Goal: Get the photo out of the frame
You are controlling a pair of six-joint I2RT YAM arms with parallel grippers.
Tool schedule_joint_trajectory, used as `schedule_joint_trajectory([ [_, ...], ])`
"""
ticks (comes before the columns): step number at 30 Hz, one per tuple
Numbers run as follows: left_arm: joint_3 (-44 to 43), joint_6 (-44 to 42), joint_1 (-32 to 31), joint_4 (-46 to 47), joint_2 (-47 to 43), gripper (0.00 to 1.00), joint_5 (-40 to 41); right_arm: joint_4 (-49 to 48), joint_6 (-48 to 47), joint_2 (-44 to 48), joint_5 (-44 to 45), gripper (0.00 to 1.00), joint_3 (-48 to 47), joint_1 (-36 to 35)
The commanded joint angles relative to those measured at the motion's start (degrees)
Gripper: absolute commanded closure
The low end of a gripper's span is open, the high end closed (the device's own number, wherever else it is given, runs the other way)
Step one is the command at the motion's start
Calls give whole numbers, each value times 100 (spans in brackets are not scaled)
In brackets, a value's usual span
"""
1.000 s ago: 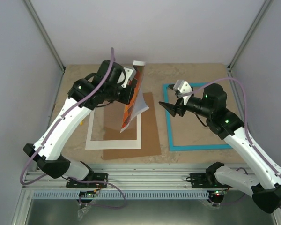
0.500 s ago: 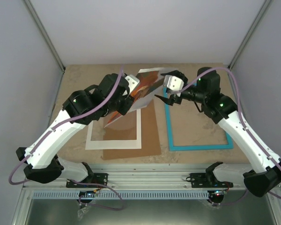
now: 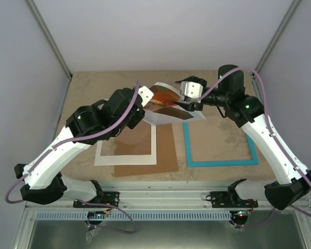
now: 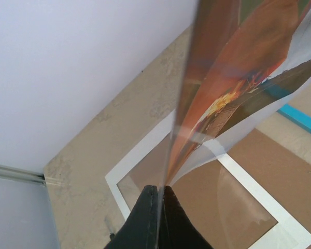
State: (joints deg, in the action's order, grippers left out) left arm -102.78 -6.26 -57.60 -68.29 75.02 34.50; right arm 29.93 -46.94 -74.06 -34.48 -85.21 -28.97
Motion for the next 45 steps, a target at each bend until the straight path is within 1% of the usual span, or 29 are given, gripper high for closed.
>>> schedule_joint_trajectory([
  [1, -32, -261, -49, 191, -134, 100, 299, 750, -139, -188, -451, 37, -225, 13],
  [4, -5, -313, -58, 228, -150, 100, 312, 1014, -95, -294, -489, 55, -337, 14],
  [7, -1, -344, -65, 270, -195, 100, 259, 1027, 16, -327, -456, 67, -301, 8],
  [10, 25, -380, -63, 314, -280, 100, 256, 1056, 150, -383, -454, 86, -320, 14],
  [14, 165, -404, -63, 416, -423, 100, 303, 1043, 374, -431, -597, 99, -344, 12],
  [16, 251, -395, -66, 451, -484, 100, 402, 993, 514, -446, -723, 99, -316, 11],
  [18, 326, -385, -61, 476, -554, 93, 555, 872, 765, -451, -887, 100, -291, 8],
  [19, 366, -382, -64, 506, -619, 84, 659, 808, 896, -443, -978, 100, -274, 4],
  [21, 448, -349, -63, 619, -734, 73, 1077, 711, 1173, -445, -1132, 100, -220, -32],
  [22, 499, -341, -59, 687, -800, 62, 1274, 636, 1318, -432, -1184, 100, -179, -57],
  [23, 549, -324, -64, 773, -865, 55, 1489, 550, 1477, -433, -1218, 100, -124, -80],
  [25, 581, -294, -65, 951, -989, 47, 1842, 437, 1801, -438, -1362, 99, -53, -164],
  [26, 587, -266, -59, 1056, -1057, 37, 1986, 333, 2005, -437, -1490, 99, -33, -202],
  [29, 702, -236, -59, 1484, -1300, 26, 2391, -114, 2774, -442, -1749, 100, 99, -378],
  [31, 875, -281, -59, 2003, -1532, 22, 2582, -458, 3367, -464, -1793, 100, 210, -444],
  [33, 1114, -300, -60, 2519, -1818, 13, 2701, -756, 4013, -558, -1826, 100, 309, -451],
  [36, 1360, -197, -58, 3006, -2226, 9, 2601, -854, 4738, -871, -1866, 99, 342, -452],
  [39, 1505, 23, -59, 3245, -2536, 4, 2483, -1015, 5330, -1188, -1833, 99, 523, -451],
  [41, 1574, 181, -59, 3288, -2683, 1, 2411, -1353, 5766, -1299, -1718, 100, 821, -431],
  [43, 1665, 292, -58, 3224, -2752, 0, 2335, -1773, 6199, -1406, -1610, 100, 1125, -389],
  [45, 1875, 381, -66, 3128, -2798, 0, 2426, -1925, 6460, -1602, -1442, 100, 1266, -322],
])
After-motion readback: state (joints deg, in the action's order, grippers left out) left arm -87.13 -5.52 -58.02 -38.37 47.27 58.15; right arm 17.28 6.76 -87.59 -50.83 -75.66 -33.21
